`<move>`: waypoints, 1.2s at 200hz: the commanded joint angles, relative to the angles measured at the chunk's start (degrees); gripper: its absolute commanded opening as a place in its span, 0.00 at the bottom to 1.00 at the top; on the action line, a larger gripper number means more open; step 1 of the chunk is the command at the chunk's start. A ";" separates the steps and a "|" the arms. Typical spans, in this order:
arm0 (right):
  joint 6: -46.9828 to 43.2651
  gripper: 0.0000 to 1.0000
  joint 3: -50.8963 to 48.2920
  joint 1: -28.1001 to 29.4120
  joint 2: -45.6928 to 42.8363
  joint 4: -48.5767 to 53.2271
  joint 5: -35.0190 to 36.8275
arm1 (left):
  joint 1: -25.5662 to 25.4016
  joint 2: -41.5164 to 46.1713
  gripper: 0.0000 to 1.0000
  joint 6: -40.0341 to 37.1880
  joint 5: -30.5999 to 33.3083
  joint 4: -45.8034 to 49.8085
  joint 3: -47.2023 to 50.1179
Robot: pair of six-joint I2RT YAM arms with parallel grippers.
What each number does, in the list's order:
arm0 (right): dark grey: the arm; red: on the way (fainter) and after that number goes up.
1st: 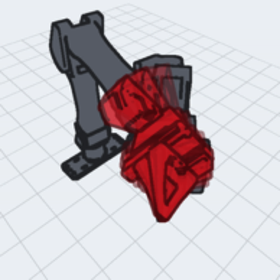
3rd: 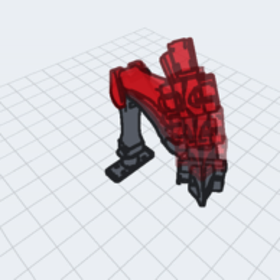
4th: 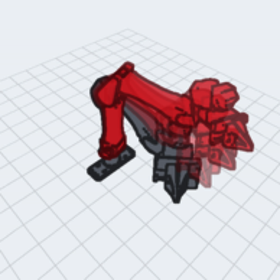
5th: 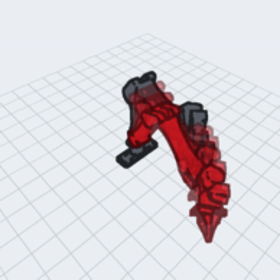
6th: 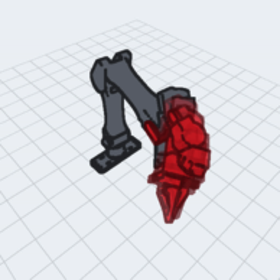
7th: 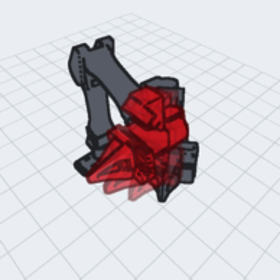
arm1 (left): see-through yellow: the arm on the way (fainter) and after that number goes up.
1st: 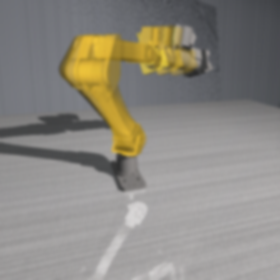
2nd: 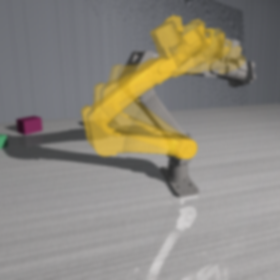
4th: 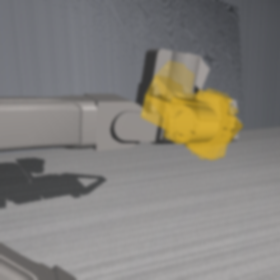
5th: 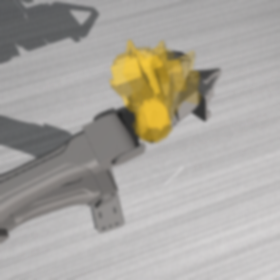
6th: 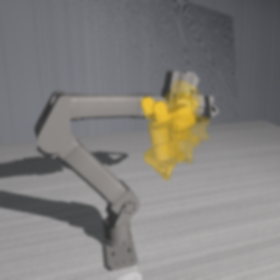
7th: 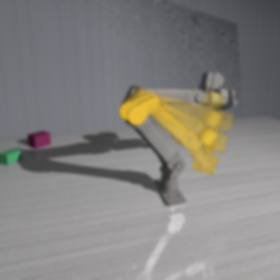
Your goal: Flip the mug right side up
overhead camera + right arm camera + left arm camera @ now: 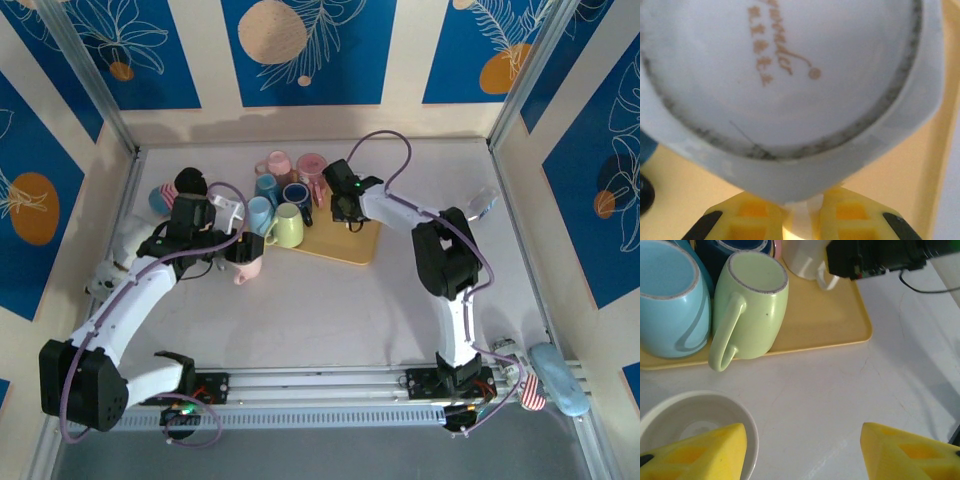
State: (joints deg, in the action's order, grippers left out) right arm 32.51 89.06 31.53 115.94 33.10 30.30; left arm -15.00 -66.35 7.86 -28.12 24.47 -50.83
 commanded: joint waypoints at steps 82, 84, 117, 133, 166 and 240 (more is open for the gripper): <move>-4.41 0.00 -15.99 -1.59 -32.35 -19.47 -28.53 | -2.32 -3.82 0.63 32.58 -6.06 -33.99 6.19; -4.17 0.00 -16.32 -1.81 -32.84 -20.11 -29.44 | -2.44 -3.95 0.63 33.10 -6.18 -34.58 6.05; 2.53 0.00 -21.57 -5.35 -38.23 -31.04 -43.02 | -5.94 -4.88 0.63 40.97 -4.55 -43.25 4.86; 6.98 0.00 -23.48 -6.75 -39.61 -36.12 -47.39 | -7.83 -5.58 0.64 44.73 -3.48 -47.64 4.52; 14.64 0.00 -26.85 -7.87 -40.74 -45.71 -52.10 | -10.33 -8.08 0.64 51.04 -2.23 -55.13 3.33; 24.79 0.00 -31.65 -7.86 -39.58 -59.76 -55.27 | -13.81 -13.09 0.64 56.86 0.43 -61.29 -0.78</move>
State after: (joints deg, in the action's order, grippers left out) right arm 53.91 57.28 23.64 78.11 -15.09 -22.24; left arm -27.73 -78.13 61.76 -28.97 -32.29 -48.62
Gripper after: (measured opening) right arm 0.157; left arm 0.644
